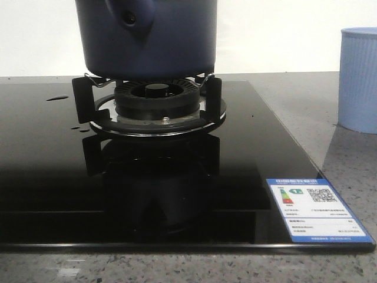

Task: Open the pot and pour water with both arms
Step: 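Move the right gripper toward the light blue ribbed cup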

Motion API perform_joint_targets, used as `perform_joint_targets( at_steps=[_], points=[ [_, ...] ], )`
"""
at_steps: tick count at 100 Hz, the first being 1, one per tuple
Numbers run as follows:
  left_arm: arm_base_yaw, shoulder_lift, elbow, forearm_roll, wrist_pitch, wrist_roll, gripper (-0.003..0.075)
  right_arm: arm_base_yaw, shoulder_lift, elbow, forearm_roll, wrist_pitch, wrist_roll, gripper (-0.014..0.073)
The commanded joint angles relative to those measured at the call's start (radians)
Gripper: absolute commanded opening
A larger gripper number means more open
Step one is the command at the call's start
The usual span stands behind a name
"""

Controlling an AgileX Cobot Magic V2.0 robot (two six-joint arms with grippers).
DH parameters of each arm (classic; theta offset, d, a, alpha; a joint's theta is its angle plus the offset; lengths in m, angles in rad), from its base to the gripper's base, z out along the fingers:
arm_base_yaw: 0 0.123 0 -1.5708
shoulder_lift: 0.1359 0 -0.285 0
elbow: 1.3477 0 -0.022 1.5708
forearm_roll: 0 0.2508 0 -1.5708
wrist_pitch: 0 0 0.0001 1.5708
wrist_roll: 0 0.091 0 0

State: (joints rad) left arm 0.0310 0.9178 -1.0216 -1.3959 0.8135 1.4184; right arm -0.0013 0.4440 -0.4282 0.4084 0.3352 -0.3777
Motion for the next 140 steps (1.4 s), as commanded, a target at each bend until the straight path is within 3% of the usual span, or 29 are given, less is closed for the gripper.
perform_joint_targets(
  at_steps=[1, 40, 83, 107, 140],
  points=[
    [0.0, -0.018, -0.022, -0.084, -0.03, -0.013, 0.0274, 0.005, 0.014, -0.025, 0.017, -0.101, -0.008, 0.0507],
    [0.0, -0.018, -0.022, -0.096, -0.03, -0.013, 0.0274, 0.017, 0.101, 0.004, -0.031, -0.156, -0.012, 0.0511],
    [0.0, -0.018, -0.022, -0.098, -0.032, -0.013, 0.0274, 0.17, 0.196, 0.023, -0.031, -0.3, -0.04, 0.0517],
    [0.0, -0.018, -0.022, -0.098, -0.032, -0.013, 0.0274, 0.185, 0.254, 0.023, -0.031, -0.351, -0.04, 0.0608],
    [0.0, -0.018, -0.022, -0.098, -0.032, -0.013, 0.0274, 0.185, 0.375, 0.023, -0.029, -0.531, -0.04, 0.061]
  ],
)
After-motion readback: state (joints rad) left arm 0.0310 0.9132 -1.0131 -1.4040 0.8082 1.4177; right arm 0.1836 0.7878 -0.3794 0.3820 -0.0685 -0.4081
